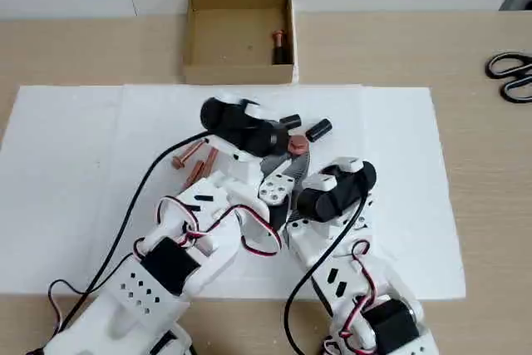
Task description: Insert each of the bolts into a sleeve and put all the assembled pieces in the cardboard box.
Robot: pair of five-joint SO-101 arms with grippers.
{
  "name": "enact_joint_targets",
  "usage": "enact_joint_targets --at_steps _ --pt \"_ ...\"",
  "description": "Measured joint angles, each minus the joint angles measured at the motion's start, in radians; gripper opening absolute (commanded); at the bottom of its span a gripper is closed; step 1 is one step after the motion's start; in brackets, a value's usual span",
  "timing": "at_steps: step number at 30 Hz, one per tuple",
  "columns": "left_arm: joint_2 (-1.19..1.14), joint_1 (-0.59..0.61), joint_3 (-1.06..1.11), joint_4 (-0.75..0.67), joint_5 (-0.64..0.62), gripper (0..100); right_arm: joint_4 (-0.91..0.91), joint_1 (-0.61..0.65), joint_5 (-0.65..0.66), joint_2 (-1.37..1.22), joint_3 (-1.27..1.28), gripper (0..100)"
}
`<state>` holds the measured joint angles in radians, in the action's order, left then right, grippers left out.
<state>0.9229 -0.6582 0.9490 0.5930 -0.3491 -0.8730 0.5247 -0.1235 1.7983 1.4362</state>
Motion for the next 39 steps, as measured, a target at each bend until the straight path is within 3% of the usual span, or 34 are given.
enact_joint_targets --at_steps 8,14,16,24,30,39 --pt "0.002 -0.006 0.0 0.144 0.0 2 0.0 0.006 0.0 0.0 0.0 0.4" --pt "0.003 0.002 -0.006 0.18 0.0 31 0.0 0.0 0.0 0.0 0.002 0.4" --pt "0.003 0.0 -0.031 0.238 -0.002 36 0.0 0.003 0.002 0.0 0.0 0.4" --pt "0.003 0.043 -0.307 0.554 0.0 36 0.0 -0.011 0.002 0.0 0.0 0.4" --pt "0.005 0.186 -0.45 0.706 0.003 36 -0.1 -0.114 0.038 -0.103 -0.052 0.4" --pt "0.005 0.399 -0.46 0.772 0.092 36 -0.167 -0.183 0.103 -0.592 -0.566 0.4"
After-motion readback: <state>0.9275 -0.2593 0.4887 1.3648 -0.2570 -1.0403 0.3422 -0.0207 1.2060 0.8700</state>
